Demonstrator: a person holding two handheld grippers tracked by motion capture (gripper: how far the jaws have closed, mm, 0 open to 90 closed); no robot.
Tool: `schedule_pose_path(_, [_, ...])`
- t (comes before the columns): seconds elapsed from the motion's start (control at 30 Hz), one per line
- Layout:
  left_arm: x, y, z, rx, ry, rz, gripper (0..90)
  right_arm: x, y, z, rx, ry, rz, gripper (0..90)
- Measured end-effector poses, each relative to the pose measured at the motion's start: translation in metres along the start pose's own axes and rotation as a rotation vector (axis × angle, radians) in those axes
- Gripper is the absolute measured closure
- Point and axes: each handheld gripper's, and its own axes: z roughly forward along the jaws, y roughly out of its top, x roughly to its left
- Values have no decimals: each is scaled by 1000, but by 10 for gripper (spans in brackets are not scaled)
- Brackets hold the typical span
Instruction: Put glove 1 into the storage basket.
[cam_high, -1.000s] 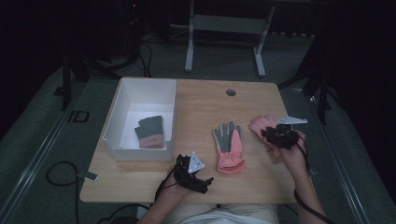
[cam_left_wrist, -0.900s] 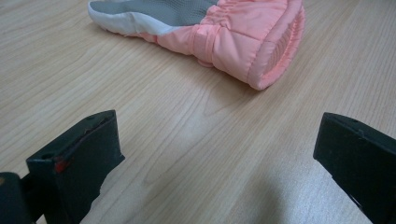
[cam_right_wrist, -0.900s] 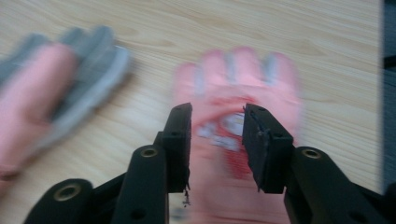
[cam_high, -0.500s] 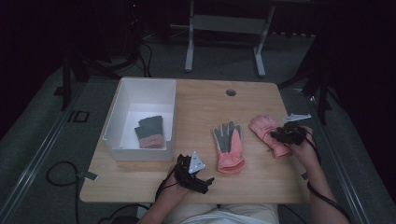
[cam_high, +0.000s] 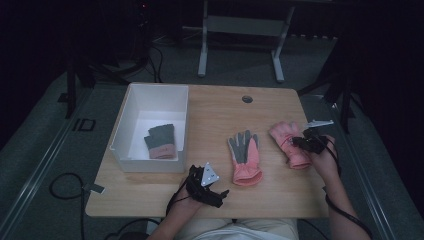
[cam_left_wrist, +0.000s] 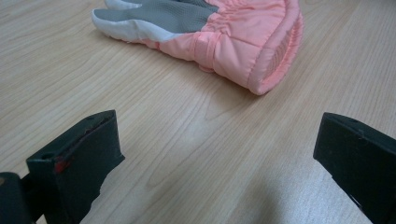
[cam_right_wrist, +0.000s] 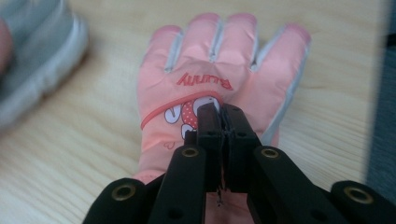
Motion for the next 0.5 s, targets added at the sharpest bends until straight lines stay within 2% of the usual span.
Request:
schedule_pose_path(0.07, [0, 1, 0, -4, 2, 1, 4, 7, 2, -16, -44, -40, 48, 874])
schedule_pose_path(0.17, [-1, 1, 0, -6, 8, 7, 4, 17, 3, -36, -93, -58, 122, 875])
schedule_pose_path(0.27, [-1, 1, -1, -11, 11, 8, 4, 29, -1, -49, -105, -82, 179, 876])
schedule_pose_path(0.33, [-1, 1, -1, -15, 12, 6, 4, 38, -5, -55, -106, -87, 225, 878])
schedule_pose_path(0.4, [0, 2, -1, -12, 10, 11, 4, 43, -8, -57, -113, -106, 237, 879])
schedule_pose_path(0.5, [-1, 2, -2, -21, 19, 11, 4, 49, -16, -54, -109, -121, 284, 880])
